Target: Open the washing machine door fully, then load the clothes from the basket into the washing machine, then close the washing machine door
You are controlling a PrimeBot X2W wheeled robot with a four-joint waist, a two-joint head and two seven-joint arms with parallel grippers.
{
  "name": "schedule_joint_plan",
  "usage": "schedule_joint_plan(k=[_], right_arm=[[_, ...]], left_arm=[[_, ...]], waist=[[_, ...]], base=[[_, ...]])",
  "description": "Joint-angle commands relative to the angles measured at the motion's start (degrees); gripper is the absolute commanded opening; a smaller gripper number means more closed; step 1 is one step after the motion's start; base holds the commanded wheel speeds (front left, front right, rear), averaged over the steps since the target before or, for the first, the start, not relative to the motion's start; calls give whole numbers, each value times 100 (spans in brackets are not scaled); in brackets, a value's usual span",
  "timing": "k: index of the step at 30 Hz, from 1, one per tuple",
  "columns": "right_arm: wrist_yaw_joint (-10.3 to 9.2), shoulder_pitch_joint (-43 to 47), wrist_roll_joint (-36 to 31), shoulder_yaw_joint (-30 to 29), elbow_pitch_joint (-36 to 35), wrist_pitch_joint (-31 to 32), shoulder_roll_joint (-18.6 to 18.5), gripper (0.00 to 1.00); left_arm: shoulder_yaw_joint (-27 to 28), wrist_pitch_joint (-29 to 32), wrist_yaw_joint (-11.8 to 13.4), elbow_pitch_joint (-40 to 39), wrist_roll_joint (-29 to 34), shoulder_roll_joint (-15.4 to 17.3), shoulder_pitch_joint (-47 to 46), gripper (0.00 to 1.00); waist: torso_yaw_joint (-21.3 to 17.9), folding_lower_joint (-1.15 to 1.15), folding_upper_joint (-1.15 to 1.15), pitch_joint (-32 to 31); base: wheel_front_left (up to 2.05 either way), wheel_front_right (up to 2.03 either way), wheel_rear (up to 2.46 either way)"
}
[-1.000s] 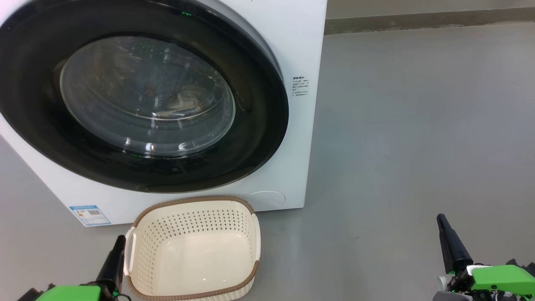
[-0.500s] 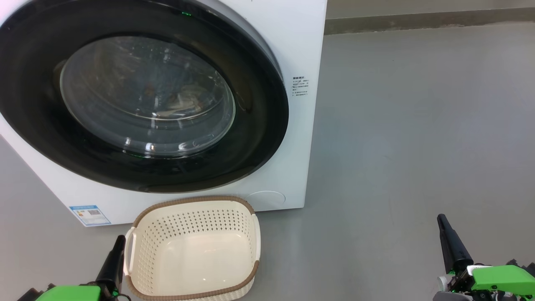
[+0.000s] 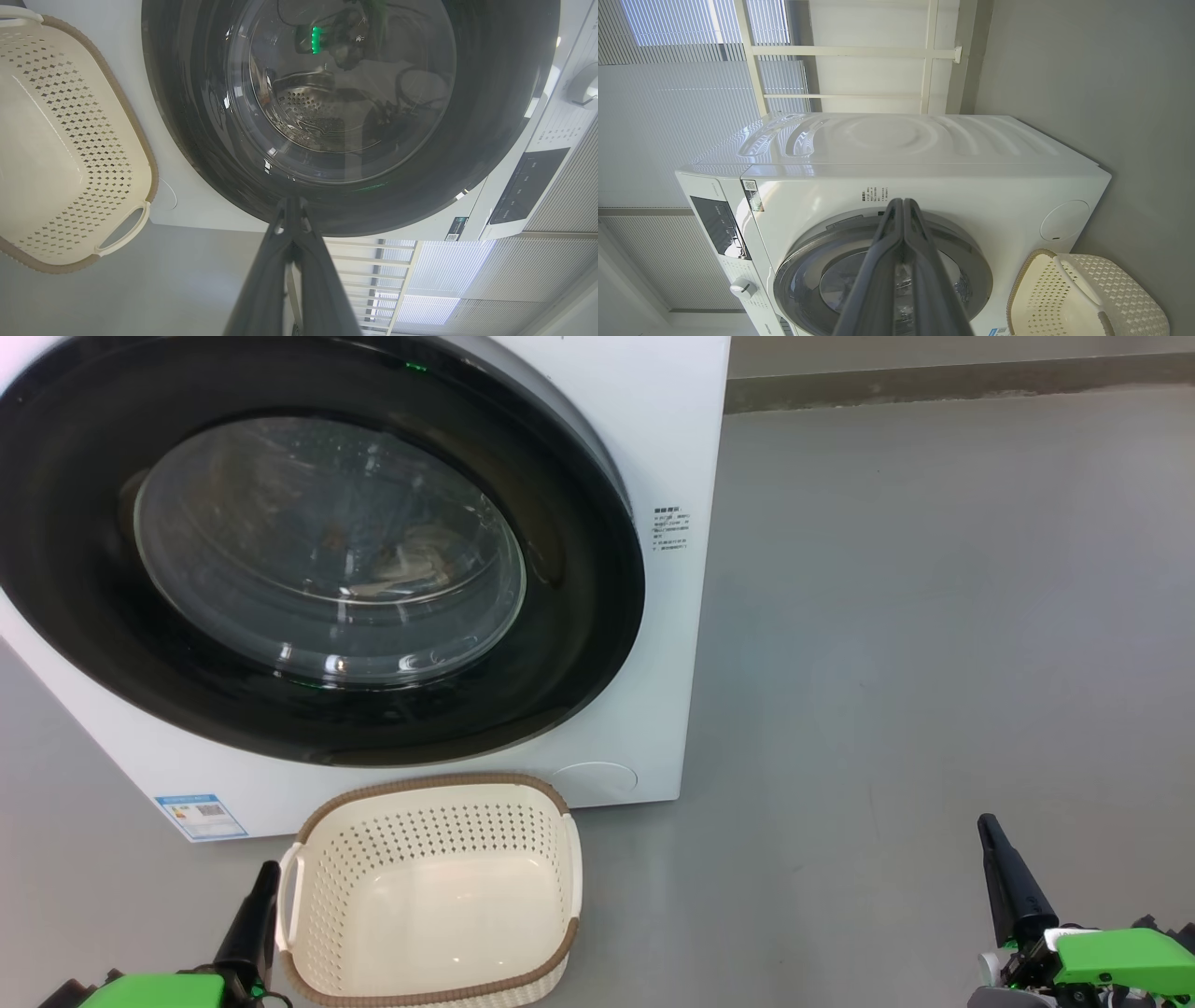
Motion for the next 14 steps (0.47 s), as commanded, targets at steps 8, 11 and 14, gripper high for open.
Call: schedule_joint_plan(k=[8, 11, 14], right_arm=[[9, -235, -28, 135, -139, 38, -9, 0], [9, -235, -29, 134, -139, 39, -8, 0], [9, -235, -30, 133, -139, 39, -8, 0]], left_arm=[[204, 33, -17, -114, -9, 70, -240, 0], [205, 34, -17, -114, -9, 69, -240, 0], [206, 34, -17, -114, -8, 69, -240, 0]], waist=[[0, 0, 0, 0], [0, 0, 0, 0], [0, 0, 0, 0]], base=[[0, 0, 0], [0, 0, 0], [0, 0, 0]])
